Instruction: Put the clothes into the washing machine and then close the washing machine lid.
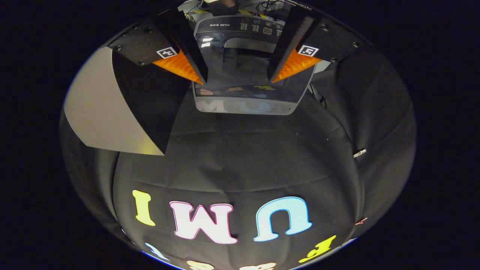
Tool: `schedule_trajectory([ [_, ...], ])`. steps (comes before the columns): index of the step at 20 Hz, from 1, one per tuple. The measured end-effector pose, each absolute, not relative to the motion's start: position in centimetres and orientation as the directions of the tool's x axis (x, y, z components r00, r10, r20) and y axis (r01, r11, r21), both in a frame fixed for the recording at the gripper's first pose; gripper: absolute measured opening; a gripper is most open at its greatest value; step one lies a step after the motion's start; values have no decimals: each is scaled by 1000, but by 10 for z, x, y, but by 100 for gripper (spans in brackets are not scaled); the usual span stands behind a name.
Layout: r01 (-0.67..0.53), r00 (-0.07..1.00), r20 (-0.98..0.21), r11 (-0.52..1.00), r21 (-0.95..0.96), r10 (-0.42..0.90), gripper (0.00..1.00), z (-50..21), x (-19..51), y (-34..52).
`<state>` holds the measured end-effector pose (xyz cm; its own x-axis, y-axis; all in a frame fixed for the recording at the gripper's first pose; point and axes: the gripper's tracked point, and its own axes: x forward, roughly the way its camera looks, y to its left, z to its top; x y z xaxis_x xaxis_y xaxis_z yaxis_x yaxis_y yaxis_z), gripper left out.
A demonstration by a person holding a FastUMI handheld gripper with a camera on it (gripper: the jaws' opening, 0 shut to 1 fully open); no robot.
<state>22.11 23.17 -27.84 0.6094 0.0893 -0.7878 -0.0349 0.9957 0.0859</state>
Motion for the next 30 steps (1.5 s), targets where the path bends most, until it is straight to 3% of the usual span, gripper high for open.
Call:
schedule_trajectory([
  [7,-87,661,-739,991,99,131,100,-243,201,230],
  [14,-125,786,-596,986,106,164,99,-181,192,208],
  [30,-172,968,-160,977,127,191,98,-17,118,82],
])
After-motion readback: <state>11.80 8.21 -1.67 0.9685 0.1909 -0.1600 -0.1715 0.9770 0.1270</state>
